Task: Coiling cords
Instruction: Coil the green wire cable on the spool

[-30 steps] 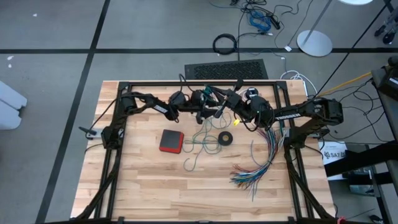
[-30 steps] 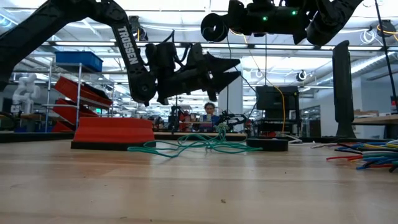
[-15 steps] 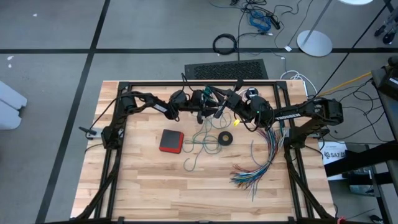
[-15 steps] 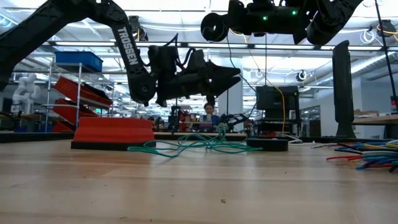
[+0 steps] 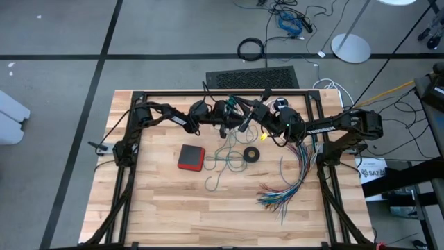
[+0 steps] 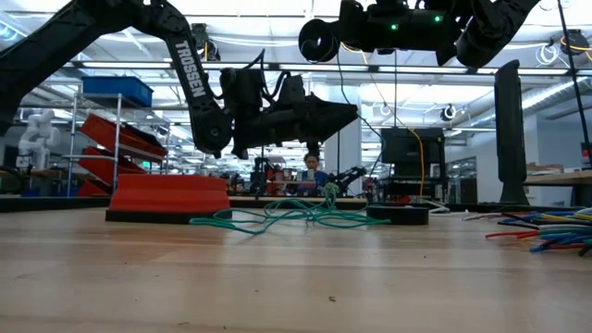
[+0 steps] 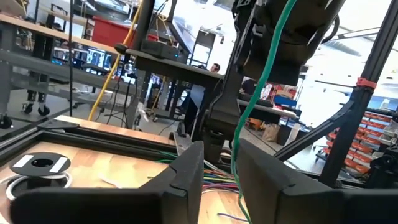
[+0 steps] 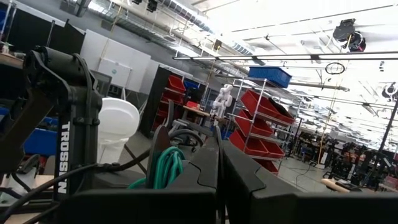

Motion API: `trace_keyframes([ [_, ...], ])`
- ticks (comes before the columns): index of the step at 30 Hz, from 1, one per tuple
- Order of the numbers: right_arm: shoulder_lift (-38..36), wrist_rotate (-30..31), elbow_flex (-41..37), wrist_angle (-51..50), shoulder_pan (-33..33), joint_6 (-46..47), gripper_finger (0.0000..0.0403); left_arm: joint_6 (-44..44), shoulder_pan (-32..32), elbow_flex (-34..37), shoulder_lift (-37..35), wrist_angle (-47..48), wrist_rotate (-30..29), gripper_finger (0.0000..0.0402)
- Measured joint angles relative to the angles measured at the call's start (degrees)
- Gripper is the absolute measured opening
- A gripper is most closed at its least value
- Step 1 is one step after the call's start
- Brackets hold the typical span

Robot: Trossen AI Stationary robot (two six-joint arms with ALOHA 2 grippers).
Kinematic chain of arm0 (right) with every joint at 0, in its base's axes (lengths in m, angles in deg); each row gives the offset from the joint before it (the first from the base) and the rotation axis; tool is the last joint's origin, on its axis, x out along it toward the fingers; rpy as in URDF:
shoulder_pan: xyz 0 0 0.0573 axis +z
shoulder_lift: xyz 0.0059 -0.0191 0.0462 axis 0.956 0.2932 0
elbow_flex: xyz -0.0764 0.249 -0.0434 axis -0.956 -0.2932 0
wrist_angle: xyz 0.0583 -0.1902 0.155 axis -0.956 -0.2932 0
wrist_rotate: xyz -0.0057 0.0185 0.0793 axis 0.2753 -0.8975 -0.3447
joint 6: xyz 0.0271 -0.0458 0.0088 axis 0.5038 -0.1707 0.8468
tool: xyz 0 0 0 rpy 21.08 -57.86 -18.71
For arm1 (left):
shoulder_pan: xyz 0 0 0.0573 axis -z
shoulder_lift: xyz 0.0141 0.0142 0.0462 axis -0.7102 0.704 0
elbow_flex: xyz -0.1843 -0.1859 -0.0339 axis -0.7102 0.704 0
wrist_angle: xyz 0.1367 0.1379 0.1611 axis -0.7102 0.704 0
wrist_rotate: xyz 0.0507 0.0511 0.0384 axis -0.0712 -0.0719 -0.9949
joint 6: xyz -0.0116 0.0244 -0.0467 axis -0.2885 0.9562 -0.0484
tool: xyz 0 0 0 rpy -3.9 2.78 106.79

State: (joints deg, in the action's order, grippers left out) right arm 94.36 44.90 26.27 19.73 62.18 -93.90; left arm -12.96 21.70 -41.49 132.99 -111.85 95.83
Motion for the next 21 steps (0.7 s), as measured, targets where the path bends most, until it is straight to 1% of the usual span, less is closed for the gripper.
trace_keyframes([
  [3,0.0,0.0,0.0,0.0,0.0,0.0,0.0,0.19,-0.1,0.0,0.0,0.0,0.0,0.007],
  [7,0.0,0.0,0.0,-0.05,0.0,0.0,0.0,0.21,-0.39,0.0,0.0,0.0,0.02,0.0017],
  [8,-0.02,0.0,0.0,-0.11,0.0,0.0,0.0,0.21,-0.56,0.0,0.0,0.0,0.02,0.001],
  [12,0.0,-0.02,0.0,-1.07,0.0,0.24,0.0,-0.91,-1.7,0.0,0.0,0.13,-0.09,0.0004],
  [17,0.0,0.03,0.0,-3.04,0.19,0.5,0.0,-6.6,-5.93,0.04,0.0,2.46,-0.55,0.0002],
  [21,-0.02,1.52,0.0,-4.3,0.74,-0.2,0.0,-12.44,-9.22,0.04,0.0,1.62,2.08,0.0002],
])
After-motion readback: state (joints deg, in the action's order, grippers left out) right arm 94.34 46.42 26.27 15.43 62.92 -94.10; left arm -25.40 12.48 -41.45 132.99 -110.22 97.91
